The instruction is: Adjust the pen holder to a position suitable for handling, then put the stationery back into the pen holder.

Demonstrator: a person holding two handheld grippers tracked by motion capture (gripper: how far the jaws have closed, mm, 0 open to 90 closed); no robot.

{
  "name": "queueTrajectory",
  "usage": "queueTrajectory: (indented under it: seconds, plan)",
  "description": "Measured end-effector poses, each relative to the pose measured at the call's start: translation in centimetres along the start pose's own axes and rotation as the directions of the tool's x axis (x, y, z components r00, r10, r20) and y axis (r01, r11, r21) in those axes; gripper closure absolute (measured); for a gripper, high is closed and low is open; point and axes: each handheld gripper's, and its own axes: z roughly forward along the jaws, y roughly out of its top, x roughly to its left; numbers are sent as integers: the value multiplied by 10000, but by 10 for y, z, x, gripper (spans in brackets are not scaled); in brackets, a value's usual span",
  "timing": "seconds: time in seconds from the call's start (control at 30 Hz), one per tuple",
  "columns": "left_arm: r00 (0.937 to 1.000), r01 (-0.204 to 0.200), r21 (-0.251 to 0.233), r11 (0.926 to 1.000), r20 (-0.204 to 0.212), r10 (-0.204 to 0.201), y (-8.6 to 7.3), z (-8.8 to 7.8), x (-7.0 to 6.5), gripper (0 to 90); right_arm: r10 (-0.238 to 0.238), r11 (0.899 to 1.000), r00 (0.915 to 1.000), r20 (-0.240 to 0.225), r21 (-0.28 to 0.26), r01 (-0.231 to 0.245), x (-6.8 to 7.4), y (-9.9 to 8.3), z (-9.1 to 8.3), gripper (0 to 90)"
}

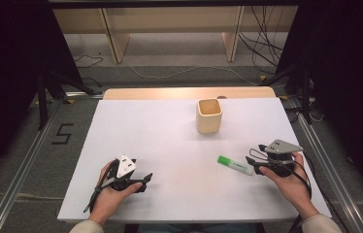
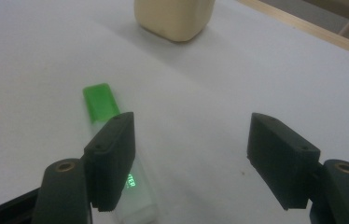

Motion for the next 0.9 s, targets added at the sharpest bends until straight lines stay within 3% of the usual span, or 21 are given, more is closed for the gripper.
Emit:
queueTrajectory:
  seconds: [0.17,0.27,0.63,0.77,0.9]
  plan:
    - [10000,-65,-23,10000,18,65,2,2,-1,217,29,9999,10000,-82,99,-29,-1,0,-3,355]
    - [9999,-29,-33,10000,96,29,2,3,-1,217,-126,9997,9997,-196,211,130,-3,2,-2,431]
    - [9999,-85,-10,10000,-65,85,3,2,-1,224,-23,9883,9983,-587,1523,112,-19,12,7,889]
    - [9999,-92,-31,10000,-87,92,4,3,-2,224,-46,9797,9950,-1000,1987,245,-19,13,10,900]
    - [9999,-119,9,9999,-62,119,4,3,-1,226,-20,9642,9918,-1277,2627,358,-16,13,20,900]
